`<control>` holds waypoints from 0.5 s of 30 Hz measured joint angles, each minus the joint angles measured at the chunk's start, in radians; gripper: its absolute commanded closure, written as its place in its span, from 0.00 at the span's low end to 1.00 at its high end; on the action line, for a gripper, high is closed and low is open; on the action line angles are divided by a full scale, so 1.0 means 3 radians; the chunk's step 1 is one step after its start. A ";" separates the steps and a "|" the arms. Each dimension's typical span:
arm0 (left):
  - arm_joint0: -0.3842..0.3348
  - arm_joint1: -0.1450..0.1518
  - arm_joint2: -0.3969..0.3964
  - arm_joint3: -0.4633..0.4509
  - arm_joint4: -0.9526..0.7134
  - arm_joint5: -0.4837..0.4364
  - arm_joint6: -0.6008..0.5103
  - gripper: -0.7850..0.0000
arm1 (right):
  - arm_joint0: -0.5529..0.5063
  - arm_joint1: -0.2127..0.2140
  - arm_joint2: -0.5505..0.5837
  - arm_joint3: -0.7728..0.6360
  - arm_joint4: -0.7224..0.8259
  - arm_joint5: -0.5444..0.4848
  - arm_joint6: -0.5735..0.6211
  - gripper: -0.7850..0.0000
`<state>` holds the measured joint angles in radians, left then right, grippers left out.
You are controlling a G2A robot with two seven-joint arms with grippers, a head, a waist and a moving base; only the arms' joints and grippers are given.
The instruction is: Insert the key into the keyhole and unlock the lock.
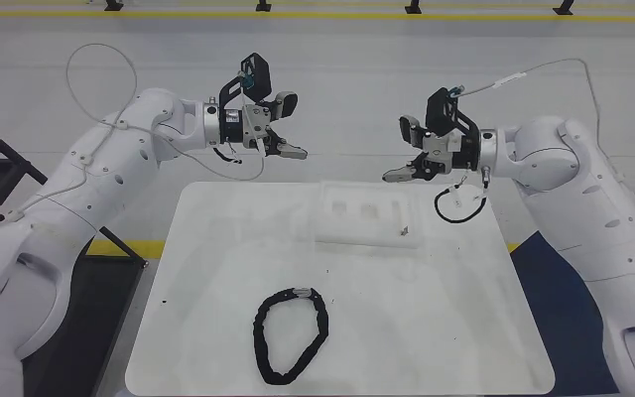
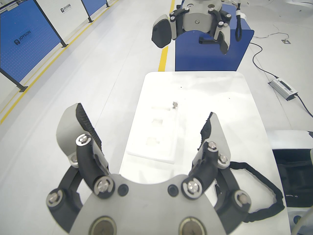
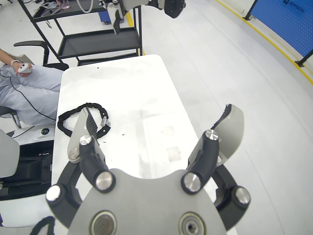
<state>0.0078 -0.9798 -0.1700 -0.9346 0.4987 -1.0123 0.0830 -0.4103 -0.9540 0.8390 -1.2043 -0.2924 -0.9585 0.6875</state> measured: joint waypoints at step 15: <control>0.0000 0.0000 0.0000 0.0000 0.0000 0.0000 0.0000 0.00 | -0.0177 -0.0046 -0.0199 0.0573 -0.0084 0.0469 0.0234 0.00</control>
<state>0.0078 -0.9798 -0.1700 -0.9346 0.4987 -1.0123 0.0830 -0.4634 -0.9677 0.7791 -1.0323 -0.3177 -0.8179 0.7578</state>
